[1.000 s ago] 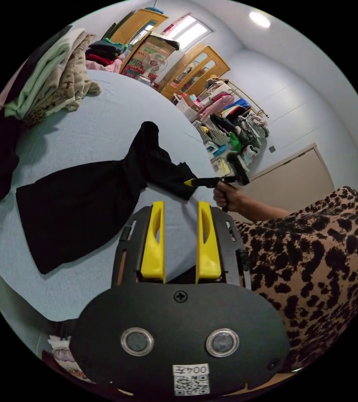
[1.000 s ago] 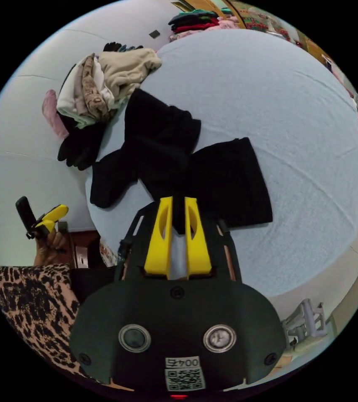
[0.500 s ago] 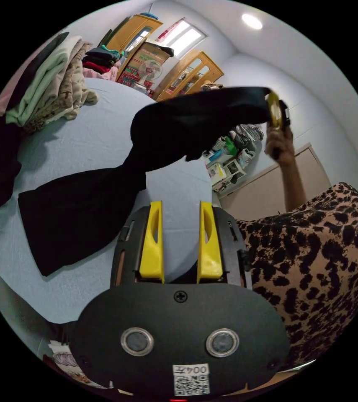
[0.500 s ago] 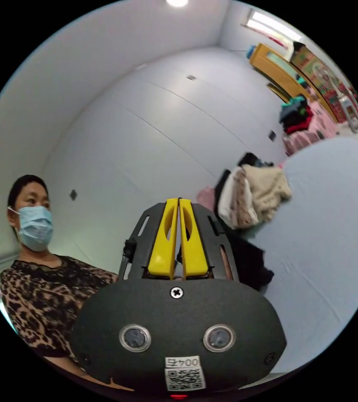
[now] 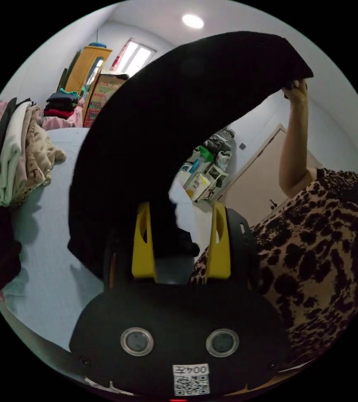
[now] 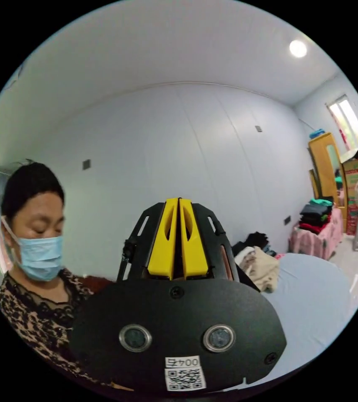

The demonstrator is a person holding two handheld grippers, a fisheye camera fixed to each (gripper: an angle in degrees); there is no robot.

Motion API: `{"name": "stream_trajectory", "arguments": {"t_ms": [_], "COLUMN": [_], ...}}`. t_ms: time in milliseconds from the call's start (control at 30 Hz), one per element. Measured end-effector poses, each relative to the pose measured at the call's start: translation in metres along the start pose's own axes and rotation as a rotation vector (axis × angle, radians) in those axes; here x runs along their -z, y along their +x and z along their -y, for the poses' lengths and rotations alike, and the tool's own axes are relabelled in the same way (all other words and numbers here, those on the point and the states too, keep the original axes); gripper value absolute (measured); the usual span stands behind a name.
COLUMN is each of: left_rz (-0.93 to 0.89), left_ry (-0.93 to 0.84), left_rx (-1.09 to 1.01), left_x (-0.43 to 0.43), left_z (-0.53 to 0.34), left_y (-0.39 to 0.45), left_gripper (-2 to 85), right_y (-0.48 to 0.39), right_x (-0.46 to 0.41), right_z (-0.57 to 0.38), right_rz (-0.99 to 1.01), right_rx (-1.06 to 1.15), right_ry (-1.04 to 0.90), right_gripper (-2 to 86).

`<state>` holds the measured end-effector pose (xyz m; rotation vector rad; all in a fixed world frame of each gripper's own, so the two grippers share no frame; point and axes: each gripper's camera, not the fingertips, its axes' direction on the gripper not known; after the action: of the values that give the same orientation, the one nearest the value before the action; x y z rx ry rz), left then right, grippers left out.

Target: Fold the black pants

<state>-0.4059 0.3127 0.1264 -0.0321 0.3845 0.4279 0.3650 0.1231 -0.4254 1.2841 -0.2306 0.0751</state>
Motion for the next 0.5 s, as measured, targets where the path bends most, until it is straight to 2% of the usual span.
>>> {"name": "stream_trajectory", "arguments": {"t_ms": [33, 100, 200, 367, 500], "left_rz": [-0.010, -0.029, -0.021, -0.044, -0.073], "left_ry": [-0.008, -0.044, -0.105, -0.155, -0.207], "left_rx": [0.014, 0.068, 0.117, 0.192, 0.223], "left_x": [-0.004, -0.020, -0.040, -0.064, -0.089], "left_z": [-0.001, -0.010, -0.025, -0.048, -0.054], "left_y": [-0.003, -0.014, -0.022, -0.028, -0.028], "left_gripper": [18.9, 19.1, 19.1, 18.9, 18.9], "right_y": [0.007, 0.043, 0.090, 0.146, 0.170], "right_x": [-0.008, -0.042, -0.057, -0.039, -0.040], "right_z": [0.000, -0.011, -0.047, -0.139, -0.267], "right_rz": [-0.019, -0.158, -0.341, -0.349, -0.311], "right_rx": [-0.006, -0.069, -0.193, -0.421, -0.615], "right_ry": [-0.043, -0.244, -0.373, -0.391, -0.584], "right_gripper": [1.2, 7.1, 10.9, 10.6, 11.1]}}
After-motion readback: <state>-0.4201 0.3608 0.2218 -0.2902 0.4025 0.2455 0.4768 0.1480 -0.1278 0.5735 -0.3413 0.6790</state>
